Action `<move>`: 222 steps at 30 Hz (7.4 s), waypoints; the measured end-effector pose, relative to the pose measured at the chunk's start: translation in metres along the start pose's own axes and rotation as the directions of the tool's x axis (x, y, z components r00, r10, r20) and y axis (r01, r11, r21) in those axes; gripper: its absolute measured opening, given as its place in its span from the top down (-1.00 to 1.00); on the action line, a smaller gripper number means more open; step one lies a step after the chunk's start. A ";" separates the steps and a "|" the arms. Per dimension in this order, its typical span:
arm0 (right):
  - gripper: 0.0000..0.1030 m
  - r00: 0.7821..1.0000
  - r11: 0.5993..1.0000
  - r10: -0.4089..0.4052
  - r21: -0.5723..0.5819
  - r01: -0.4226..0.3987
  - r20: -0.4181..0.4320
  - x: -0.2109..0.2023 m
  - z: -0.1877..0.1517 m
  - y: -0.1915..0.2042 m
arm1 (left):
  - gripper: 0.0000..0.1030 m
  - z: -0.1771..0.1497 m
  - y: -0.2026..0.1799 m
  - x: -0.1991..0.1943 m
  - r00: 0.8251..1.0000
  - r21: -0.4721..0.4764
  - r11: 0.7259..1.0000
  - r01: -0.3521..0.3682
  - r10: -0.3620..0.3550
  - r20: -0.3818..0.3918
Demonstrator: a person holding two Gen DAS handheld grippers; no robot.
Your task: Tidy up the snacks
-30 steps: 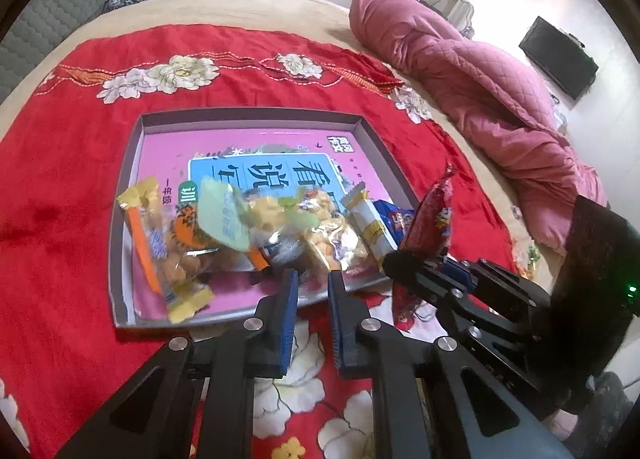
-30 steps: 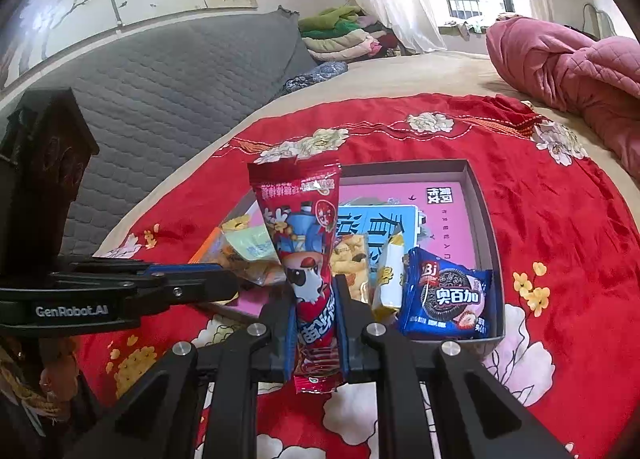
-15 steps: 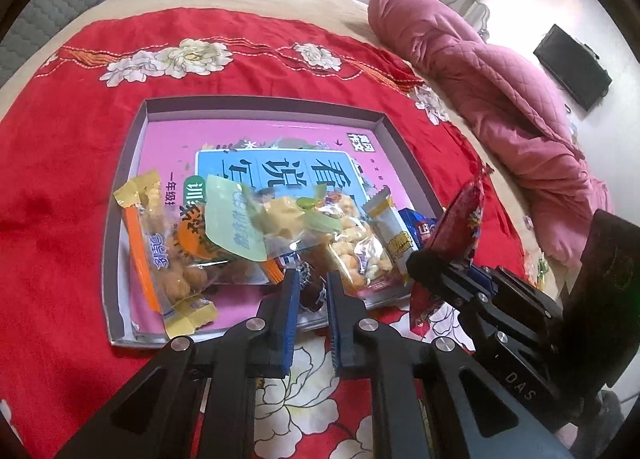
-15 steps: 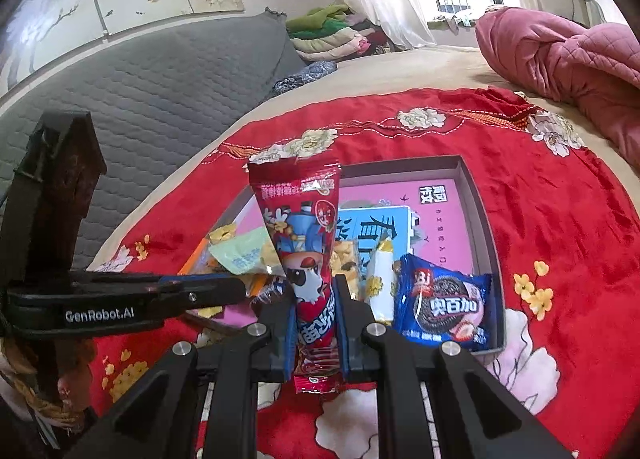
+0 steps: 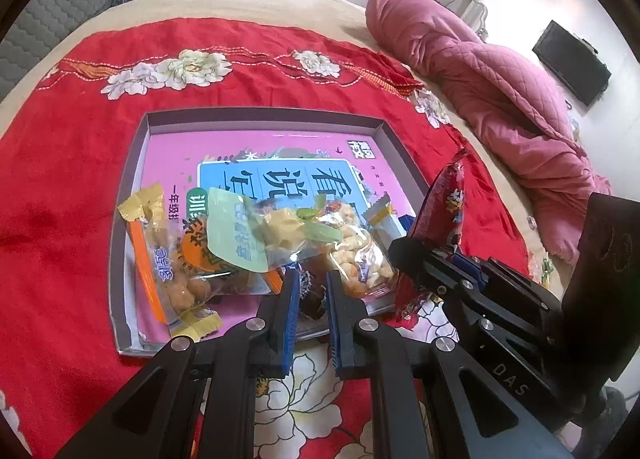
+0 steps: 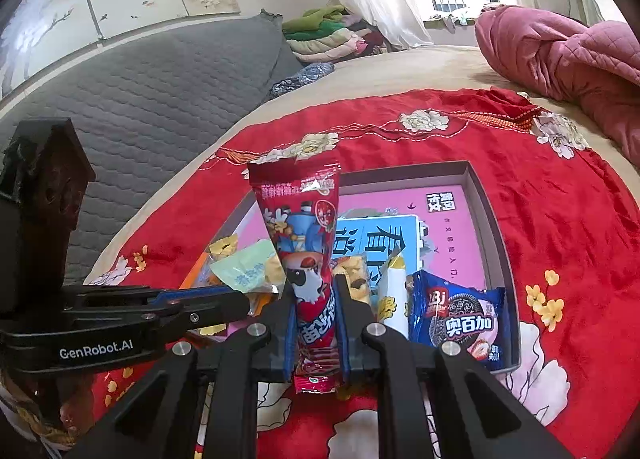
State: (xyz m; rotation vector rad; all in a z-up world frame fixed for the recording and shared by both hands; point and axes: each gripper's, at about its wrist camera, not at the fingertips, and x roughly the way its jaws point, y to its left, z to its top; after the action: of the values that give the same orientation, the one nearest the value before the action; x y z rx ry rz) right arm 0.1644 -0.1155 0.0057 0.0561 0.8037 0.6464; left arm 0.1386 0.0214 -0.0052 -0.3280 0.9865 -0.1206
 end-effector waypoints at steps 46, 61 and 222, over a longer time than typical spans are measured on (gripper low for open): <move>0.67 0.993 0.996 -0.086 0.027 0.088 -0.083 0.032 0.001 -0.006 | 0.71 0.008 0.012 0.015 0.999 -0.038 0.998 -0.045 0.044 -0.026; 0.47 0.993 0.995 -0.094 0.007 0.095 -0.066 0.032 0.003 -0.004 | 0.70 0.007 0.012 0.015 0.999 -0.038 0.998 -0.040 0.040 -0.026; -0.98 0.941 0.939 -0.338 -0.064 0.338 0.012 -0.100 -0.051 0.048 | -0.28 -0.090 0.000 -0.077 0.989 -0.070 0.986 -0.149 0.149 0.007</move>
State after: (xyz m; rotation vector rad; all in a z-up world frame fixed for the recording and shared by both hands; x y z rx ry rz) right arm 0.0531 -0.1423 0.0489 -0.1402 0.7682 0.3454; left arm 0.0215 0.0210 0.0106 -0.3172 1.0012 0.0518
